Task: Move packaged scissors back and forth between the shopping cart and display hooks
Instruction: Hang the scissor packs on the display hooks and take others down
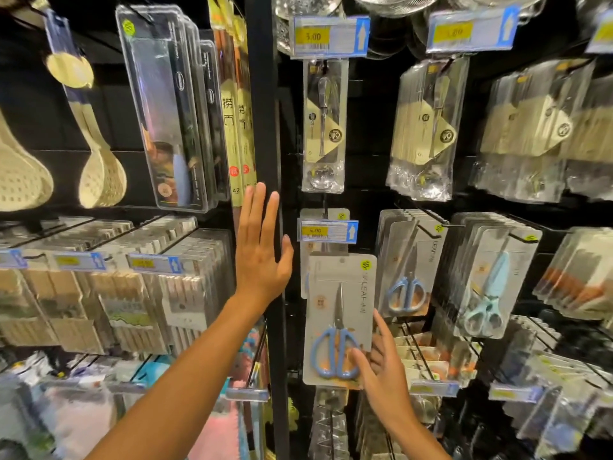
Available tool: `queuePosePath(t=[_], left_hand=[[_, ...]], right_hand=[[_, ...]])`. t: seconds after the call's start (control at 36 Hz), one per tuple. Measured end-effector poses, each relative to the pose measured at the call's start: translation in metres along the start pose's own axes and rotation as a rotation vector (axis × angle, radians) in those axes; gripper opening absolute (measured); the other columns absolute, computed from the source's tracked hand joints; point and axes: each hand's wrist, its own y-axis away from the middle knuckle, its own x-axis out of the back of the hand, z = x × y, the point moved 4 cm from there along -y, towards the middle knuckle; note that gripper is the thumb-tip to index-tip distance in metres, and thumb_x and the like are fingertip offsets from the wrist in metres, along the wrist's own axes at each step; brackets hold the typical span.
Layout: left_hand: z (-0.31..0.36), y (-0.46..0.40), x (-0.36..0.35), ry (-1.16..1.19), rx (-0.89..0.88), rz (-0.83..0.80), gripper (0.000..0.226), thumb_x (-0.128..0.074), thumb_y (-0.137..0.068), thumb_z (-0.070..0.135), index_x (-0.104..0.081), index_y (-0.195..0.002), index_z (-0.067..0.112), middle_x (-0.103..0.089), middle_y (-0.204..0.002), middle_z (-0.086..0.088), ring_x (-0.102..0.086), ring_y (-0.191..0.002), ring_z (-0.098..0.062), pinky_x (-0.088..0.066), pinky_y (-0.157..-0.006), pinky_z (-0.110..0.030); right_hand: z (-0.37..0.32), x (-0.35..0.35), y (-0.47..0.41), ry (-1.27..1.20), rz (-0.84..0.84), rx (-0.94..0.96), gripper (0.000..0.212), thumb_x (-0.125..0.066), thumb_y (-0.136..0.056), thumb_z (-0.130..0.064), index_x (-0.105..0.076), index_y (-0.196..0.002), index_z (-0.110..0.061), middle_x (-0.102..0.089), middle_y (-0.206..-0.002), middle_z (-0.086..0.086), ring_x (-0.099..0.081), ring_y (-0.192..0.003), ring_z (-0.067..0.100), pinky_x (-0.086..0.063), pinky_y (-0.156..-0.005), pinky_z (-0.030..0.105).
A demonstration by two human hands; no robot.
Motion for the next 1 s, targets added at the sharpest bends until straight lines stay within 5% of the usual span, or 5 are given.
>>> queuePosePath(t=[0.11,0.36,0.86,0.94,1.0], left_hand=[[-0.003,0.002,-0.002,0.015,-0.009,0.017,0.072,-0.061,-0.090,0.003,-0.027,-0.154,-0.003,-0.015,-0.166,-0.021,-0.011,-0.155,-0.042,-0.020,-0.119,-0.066],[-0.004,0.003,-0.002,0.015,-0.003,0.022,0.074,-0.063,-0.089,0.002,-0.028,-0.154,-0.003,-0.016,-0.165,-0.020,-0.011,-0.155,-0.042,-0.019,-0.119,-0.066],[-0.004,0.004,-0.003,0.029,0.010,0.016,0.071,-0.060,-0.092,0.005,-0.027,-0.155,-0.001,-0.014,-0.166,-0.017,-0.011,-0.155,-0.040,-0.020,-0.118,-0.068],[-0.003,0.004,-0.002,0.029,0.009,0.019,0.071,-0.061,-0.092,0.004,-0.027,-0.155,-0.002,-0.015,-0.166,-0.018,-0.011,-0.155,-0.040,-0.020,-0.118,-0.067],[-0.003,0.004,-0.002,0.028,0.007,0.021,0.072,-0.062,-0.091,0.003,-0.027,-0.155,-0.002,-0.015,-0.166,-0.018,-0.011,-0.155,-0.040,-0.020,-0.118,-0.067]], right_hand=[[-0.003,-0.009,-0.016,0.019,0.001,0.033,0.083,-0.065,-0.098,-0.015,-0.021,-0.146,-0.067,-0.047,-0.153,0.004,-0.059,-0.128,0.009,-0.054,-0.102,0.034],[-0.023,-0.022,-0.043,-0.010,-0.004,0.150,0.078,-0.061,-0.100,-0.010,-0.022,-0.153,-0.052,-0.058,-0.139,-0.007,-0.066,-0.114,0.002,-0.058,-0.090,0.026],[-0.011,-0.022,-0.050,0.024,-0.012,0.178,0.081,-0.061,-0.100,-0.016,-0.017,-0.151,-0.060,-0.050,-0.150,0.007,-0.067,-0.116,0.010,-0.060,-0.091,0.044],[-0.012,-0.023,-0.053,0.027,0.001,0.178,0.082,-0.061,-0.100,-0.014,-0.017,-0.152,-0.059,-0.070,-0.120,-0.008,-0.070,-0.104,0.032,-0.059,-0.083,0.057],[-0.014,-0.024,-0.057,0.035,0.004,0.169,0.083,-0.061,-0.100,-0.013,-0.016,-0.151,-0.060,-0.070,-0.108,0.008,-0.064,-0.099,0.049,-0.054,-0.076,0.067]])
